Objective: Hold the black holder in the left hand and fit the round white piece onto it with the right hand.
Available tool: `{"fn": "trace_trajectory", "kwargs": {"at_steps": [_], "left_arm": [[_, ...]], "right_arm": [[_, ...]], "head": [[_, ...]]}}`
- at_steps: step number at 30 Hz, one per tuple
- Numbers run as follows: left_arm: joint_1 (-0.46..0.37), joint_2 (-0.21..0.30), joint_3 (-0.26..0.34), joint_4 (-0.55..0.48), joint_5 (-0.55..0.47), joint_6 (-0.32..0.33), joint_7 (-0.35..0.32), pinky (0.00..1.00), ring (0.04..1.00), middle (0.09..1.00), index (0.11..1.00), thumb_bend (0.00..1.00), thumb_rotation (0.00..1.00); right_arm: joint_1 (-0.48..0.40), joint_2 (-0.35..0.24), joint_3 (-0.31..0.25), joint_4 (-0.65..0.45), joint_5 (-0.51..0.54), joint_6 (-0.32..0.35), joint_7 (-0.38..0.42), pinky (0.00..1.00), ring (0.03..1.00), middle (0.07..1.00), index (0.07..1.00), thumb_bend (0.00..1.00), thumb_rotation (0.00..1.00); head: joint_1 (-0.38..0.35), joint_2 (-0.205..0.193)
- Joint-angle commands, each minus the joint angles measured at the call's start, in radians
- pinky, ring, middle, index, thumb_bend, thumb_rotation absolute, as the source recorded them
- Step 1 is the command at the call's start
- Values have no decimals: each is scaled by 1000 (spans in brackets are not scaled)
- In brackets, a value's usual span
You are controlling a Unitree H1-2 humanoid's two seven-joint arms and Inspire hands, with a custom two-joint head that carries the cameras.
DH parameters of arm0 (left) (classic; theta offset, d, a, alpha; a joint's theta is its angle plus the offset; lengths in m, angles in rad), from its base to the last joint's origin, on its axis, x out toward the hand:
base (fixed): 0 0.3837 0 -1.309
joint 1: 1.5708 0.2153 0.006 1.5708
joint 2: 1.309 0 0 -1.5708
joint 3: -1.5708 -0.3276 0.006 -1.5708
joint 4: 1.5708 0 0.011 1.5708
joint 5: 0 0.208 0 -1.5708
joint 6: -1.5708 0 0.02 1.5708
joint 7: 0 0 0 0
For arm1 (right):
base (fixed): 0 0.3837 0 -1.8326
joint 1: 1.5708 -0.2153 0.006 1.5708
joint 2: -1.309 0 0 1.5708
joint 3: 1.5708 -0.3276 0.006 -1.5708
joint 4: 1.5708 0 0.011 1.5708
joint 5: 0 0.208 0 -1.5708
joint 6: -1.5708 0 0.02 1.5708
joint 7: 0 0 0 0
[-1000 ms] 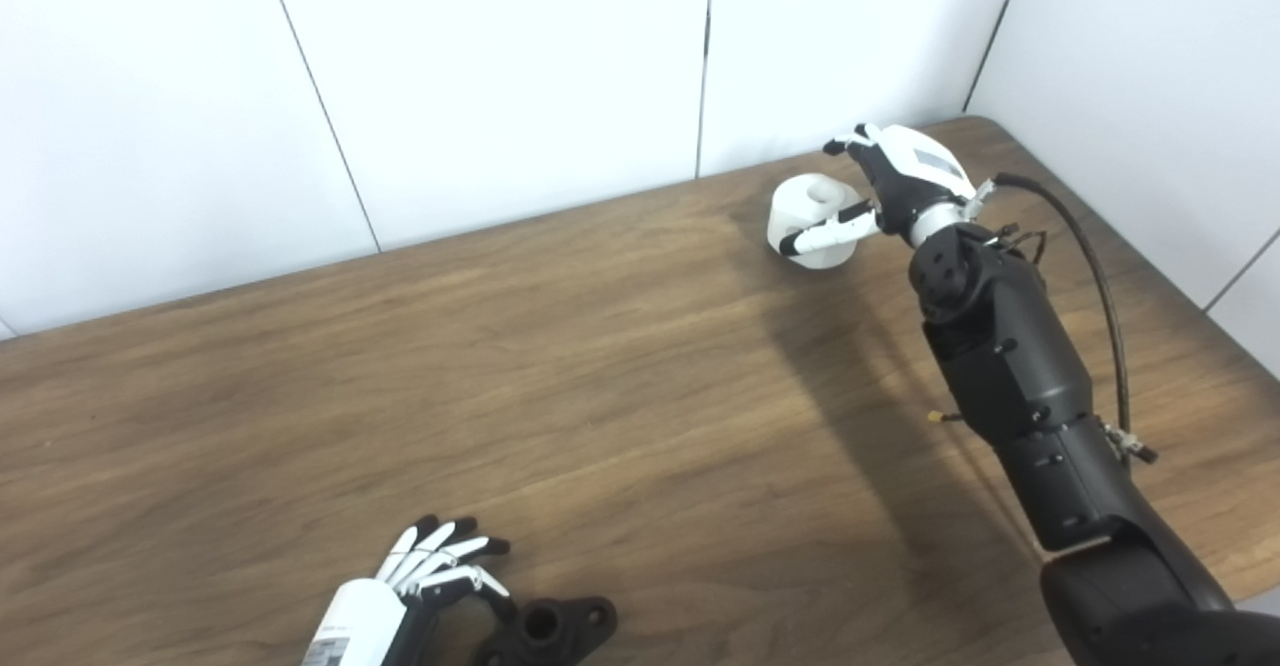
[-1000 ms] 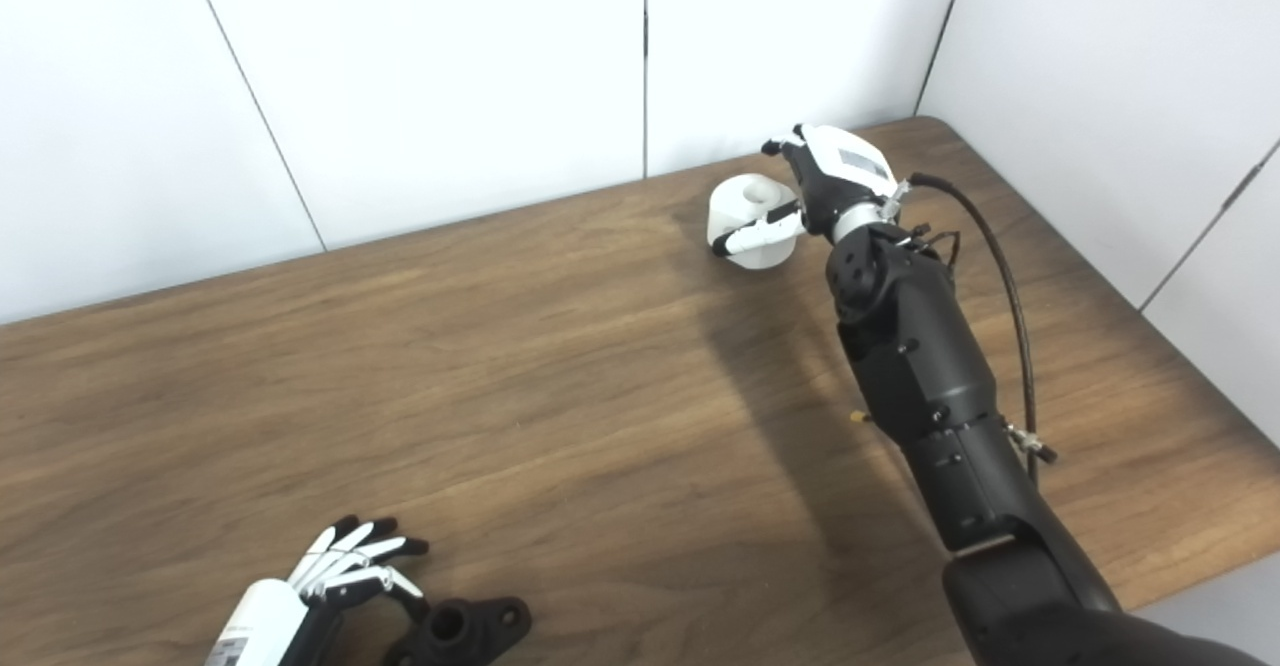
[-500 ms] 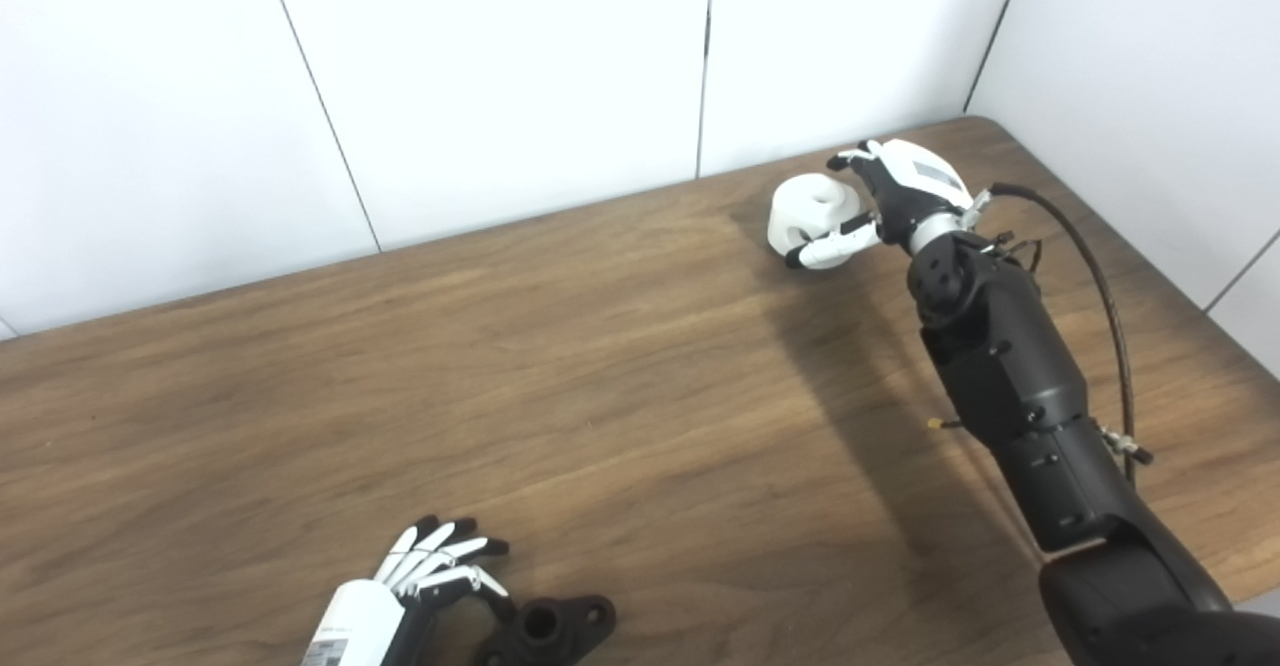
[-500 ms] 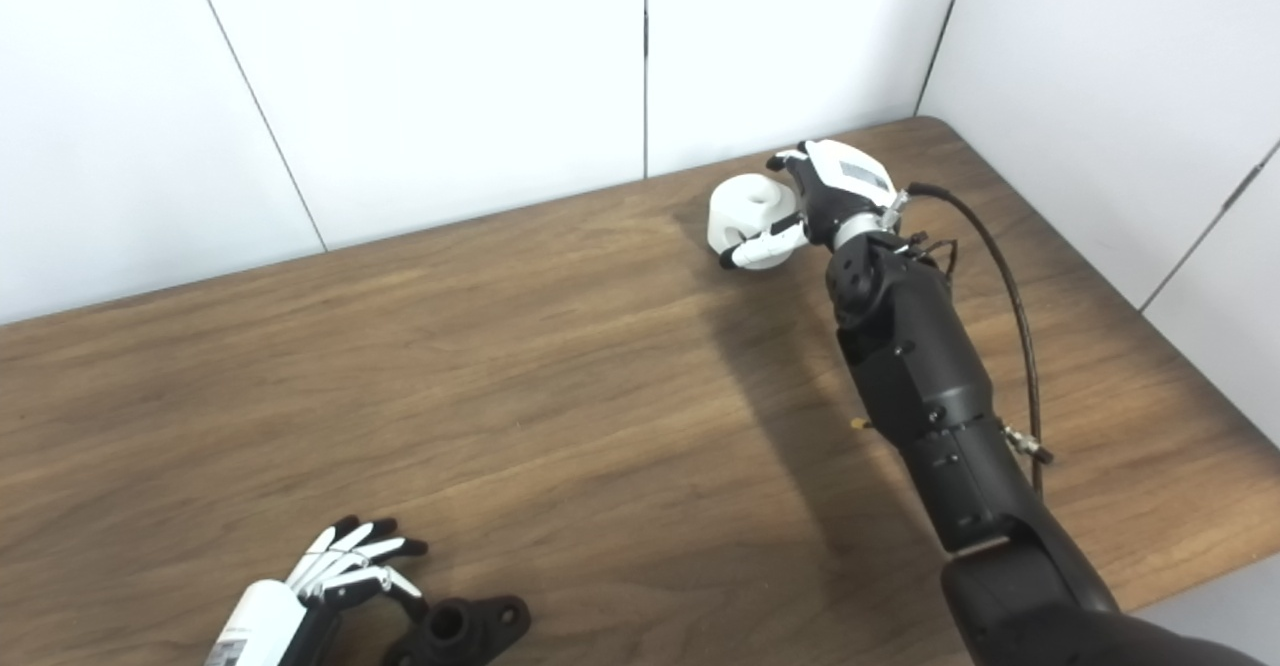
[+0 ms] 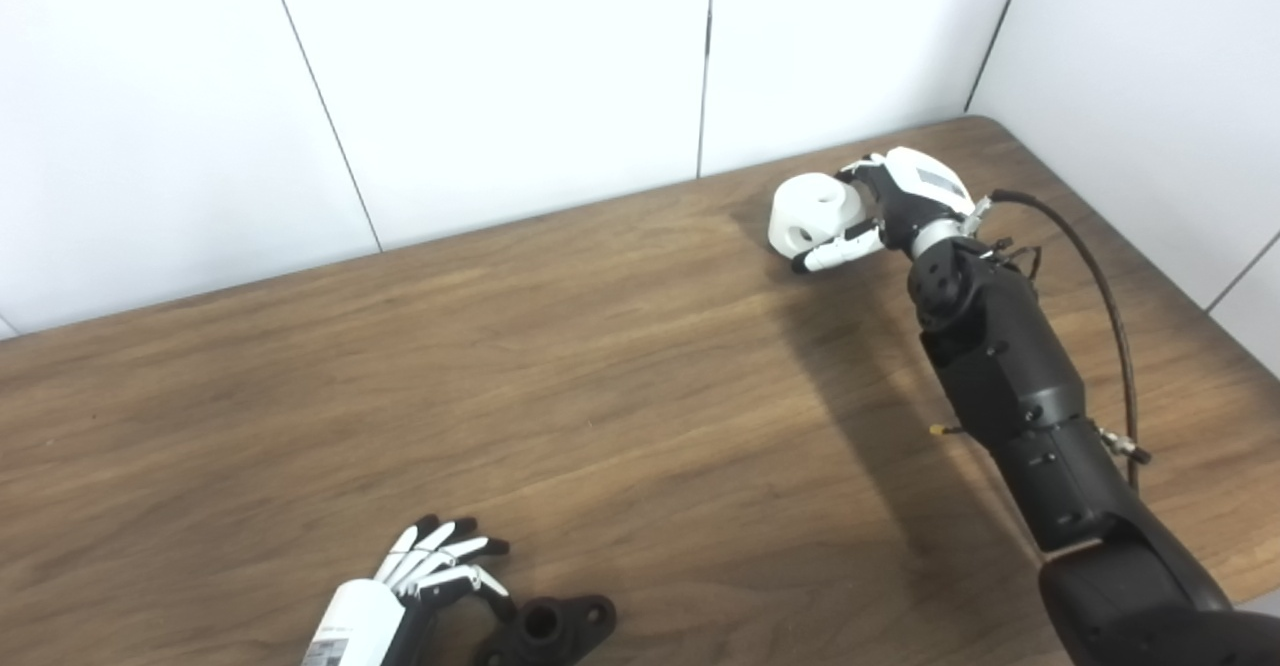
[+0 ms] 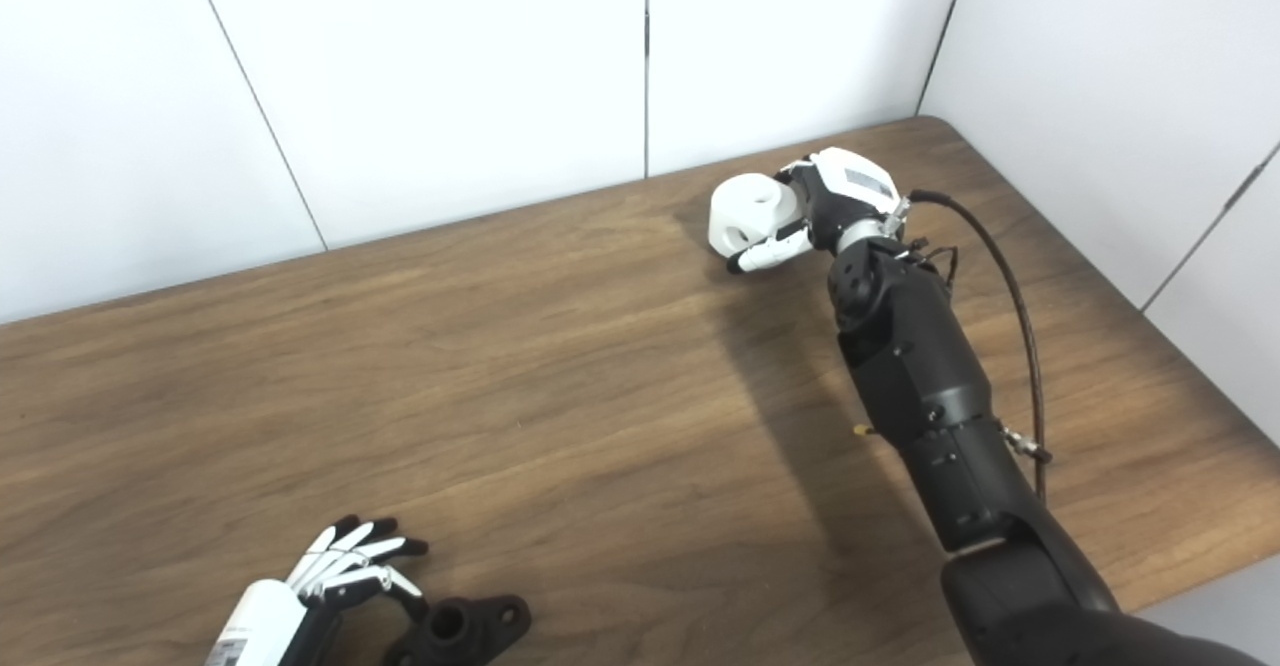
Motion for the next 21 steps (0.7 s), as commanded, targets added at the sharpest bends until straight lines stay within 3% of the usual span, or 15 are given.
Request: {"fn": "trace_trajectory", "kwargs": {"at_steps": [1,21], "left_arm": [[18,23,2,38,35,27,-22,949,890,783,486,520,56],[22,23,-1,35,43,29,-22,954,887,783,486,520,56]], "right_arm": [[-51,-26,-4,-18,-2,0,-29,890,1000,961,770,884,409],[-53,-44,40,-4,85,-3,-171,861,960,904,700,850,459]], "head": [[-1,0],[2,7]]}}
